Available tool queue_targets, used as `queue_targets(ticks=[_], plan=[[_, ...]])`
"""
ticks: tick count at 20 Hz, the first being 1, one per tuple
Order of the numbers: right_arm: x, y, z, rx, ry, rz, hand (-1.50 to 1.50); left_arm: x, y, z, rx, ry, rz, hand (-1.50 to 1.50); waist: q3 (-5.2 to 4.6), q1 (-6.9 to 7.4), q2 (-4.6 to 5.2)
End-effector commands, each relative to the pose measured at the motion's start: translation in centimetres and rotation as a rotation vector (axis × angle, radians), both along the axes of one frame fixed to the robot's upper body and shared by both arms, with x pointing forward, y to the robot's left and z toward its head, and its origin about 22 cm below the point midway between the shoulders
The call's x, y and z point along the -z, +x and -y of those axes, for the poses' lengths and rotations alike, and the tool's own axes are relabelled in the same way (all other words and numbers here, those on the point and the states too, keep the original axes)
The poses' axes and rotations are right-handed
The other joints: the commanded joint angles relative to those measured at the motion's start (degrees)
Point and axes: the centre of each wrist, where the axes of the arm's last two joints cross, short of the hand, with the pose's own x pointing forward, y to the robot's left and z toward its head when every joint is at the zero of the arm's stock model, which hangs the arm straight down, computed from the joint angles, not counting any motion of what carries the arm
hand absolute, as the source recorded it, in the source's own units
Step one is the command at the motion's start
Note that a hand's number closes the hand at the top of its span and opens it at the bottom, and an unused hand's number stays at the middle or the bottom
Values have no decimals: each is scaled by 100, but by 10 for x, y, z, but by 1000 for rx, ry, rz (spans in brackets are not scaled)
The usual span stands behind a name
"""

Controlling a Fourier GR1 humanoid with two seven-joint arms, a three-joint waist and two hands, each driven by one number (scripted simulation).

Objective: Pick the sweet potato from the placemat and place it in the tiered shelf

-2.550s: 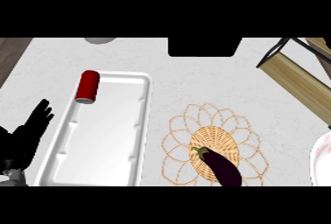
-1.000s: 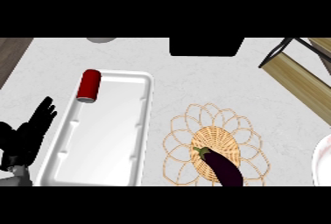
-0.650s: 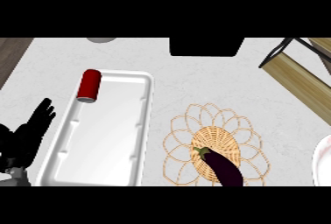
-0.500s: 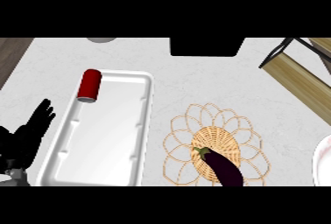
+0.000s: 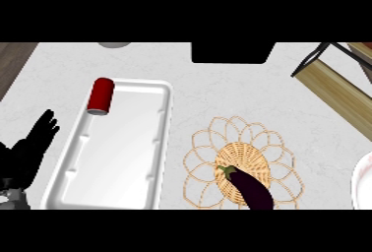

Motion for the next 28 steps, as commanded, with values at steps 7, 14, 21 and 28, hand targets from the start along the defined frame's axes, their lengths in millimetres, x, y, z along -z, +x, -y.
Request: queue_targets(ticks=[7, 14, 21, 28], plan=[[-16, -18, 13, -78, 213, 267, -150, 6, -6, 3, -10, 5, 0, 0, -1, -75, -26], [-63, -75, 10, -121, 221, 469, -150, 7, -10, -2, -44, -5, -17, 0, -6, -184, -73], [-104, -170, 15, -8, 203, 541, -150, 14, -25, -13, -53, 8, -26, 0, -7, -267, -88], [-134, -274, 21, 18, 198, 425, -150, 15, -39, -16, -100, -6, -40, 0, -2, -553, -199]])
